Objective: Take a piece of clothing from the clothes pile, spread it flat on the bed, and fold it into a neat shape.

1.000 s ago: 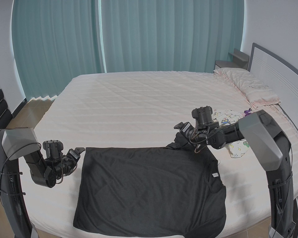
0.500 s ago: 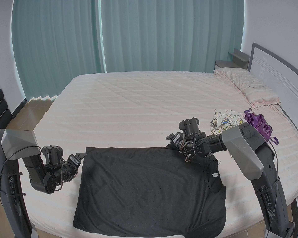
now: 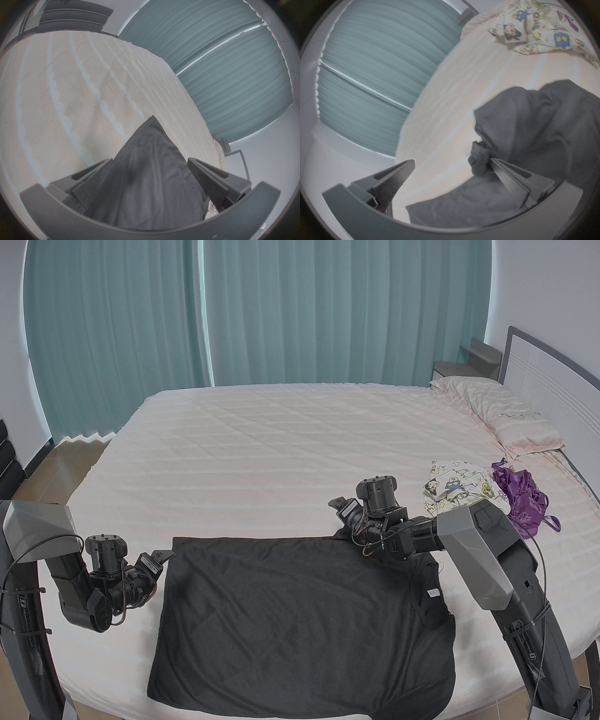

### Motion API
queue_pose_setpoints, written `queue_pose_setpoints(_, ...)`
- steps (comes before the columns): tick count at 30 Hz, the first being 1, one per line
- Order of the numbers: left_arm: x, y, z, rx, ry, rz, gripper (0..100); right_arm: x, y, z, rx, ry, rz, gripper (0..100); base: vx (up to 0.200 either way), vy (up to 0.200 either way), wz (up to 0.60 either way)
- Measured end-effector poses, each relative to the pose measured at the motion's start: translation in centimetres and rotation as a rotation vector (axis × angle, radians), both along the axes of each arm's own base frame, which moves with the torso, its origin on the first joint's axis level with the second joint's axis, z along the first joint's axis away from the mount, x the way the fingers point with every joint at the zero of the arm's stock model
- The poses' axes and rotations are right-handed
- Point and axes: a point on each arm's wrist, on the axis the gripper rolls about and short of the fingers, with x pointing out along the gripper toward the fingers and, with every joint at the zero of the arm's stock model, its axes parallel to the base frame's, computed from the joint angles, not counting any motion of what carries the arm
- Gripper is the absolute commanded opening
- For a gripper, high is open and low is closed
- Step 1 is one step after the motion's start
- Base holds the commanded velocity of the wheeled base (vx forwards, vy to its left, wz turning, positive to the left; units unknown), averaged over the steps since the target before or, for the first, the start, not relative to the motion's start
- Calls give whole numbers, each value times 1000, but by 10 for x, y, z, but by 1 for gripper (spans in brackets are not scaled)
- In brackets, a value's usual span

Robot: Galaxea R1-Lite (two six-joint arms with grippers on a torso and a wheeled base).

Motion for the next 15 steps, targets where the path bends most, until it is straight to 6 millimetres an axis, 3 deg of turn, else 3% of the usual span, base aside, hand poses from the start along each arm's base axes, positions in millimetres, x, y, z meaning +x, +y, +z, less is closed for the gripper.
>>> queue_pose_setpoints(8, -1, 0, -1, 0, 4, 0, 100, 7, 1, 34, 104, -201, -5, 100, 0, 0, 0)
queue_pose_setpoints(11, -1, 0, -1, 0, 4, 2, 100, 9, -4, 54, 120, -241, -17, 100, 0, 0, 0)
queue_pose_setpoints(15, -1, 0, -1, 1, 5, 3, 100, 12, -18, 60, 91, -231, -38, 100, 0, 0, 0)
